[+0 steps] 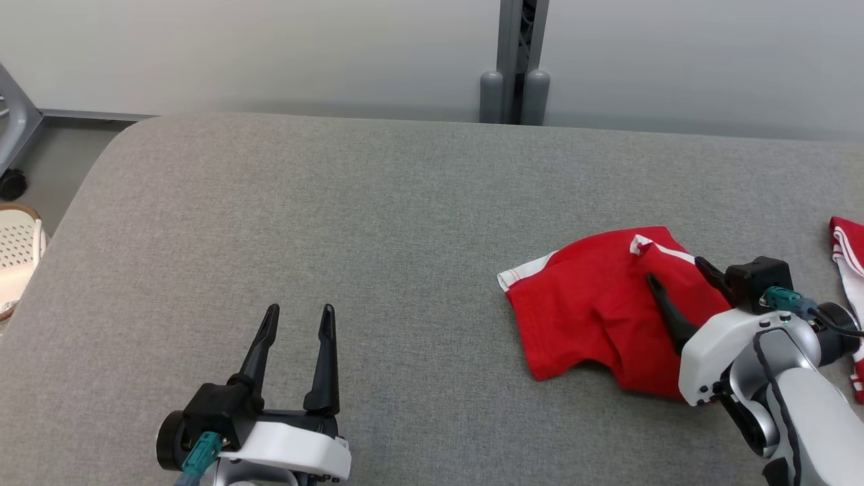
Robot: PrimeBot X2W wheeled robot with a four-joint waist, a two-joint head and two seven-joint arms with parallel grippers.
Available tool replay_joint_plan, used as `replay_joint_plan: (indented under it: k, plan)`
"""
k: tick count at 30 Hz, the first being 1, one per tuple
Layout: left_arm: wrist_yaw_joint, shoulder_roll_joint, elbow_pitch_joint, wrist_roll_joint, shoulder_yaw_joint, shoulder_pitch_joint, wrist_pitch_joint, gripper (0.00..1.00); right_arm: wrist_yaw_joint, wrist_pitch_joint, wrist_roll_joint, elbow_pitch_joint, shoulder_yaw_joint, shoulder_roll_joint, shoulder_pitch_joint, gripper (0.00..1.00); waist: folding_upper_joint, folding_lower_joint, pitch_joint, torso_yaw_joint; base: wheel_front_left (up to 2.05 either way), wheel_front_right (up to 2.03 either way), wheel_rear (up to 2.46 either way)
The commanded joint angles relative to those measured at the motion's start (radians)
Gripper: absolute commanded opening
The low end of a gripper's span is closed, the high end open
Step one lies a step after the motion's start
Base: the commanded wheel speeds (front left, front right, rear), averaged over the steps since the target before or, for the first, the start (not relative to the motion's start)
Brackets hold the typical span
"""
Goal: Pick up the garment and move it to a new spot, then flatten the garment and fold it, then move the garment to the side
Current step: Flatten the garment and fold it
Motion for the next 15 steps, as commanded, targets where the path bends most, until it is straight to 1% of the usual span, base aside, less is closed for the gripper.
replay_joint_plan:
  k: [1, 3, 5, 11, 15]
  plan:
    - [0.005, 0.003, 0.002, -0.005, 0.002, -0.011, 0.000, 1.00, 0.000, 0.002, 0.010, 0.019, 0.011, -0.012, -0.018, 1.00, 0.0000, 0.0000, 0.004, 0.009, 0.00, 0.00, 0.00]
    - [0.006, 0.003, 0.002, -0.006, -0.001, -0.015, 0.000, 1.00, 0.000, 0.008, 0.017, 0.045, 0.023, -0.018, -0.027, 1.00, 0.0000, 0.0000, 0.008, 0.015, 0.00, 0.00, 0.00]
    - [0.006, 0.004, 0.003, -0.007, -0.004, -0.017, 0.000, 1.00, 0.000, 0.008, 0.023, 0.066, 0.037, -0.025, -0.039, 0.00, 0.0000, 0.0000, 0.010, 0.020, 0.00, 0.00, 0.00]
    - [0.004, 0.003, 0.008, -0.009, -0.011, -0.024, 0.000, 1.00, 0.000, -0.029, 0.037, 0.085, 0.052, -0.025, -0.069, 0.00, 0.0000, 0.0000, 0.012, 0.029, 0.00, 0.00, 0.00]
    - [0.006, 0.003, 0.011, -0.009, -0.012, -0.023, 0.000, 1.00, 0.000, -0.054, 0.053, 0.062, 0.092, -0.011, -0.112, 0.00, 0.0000, 0.0000, 0.008, 0.032, 0.00, 0.00, 0.00]
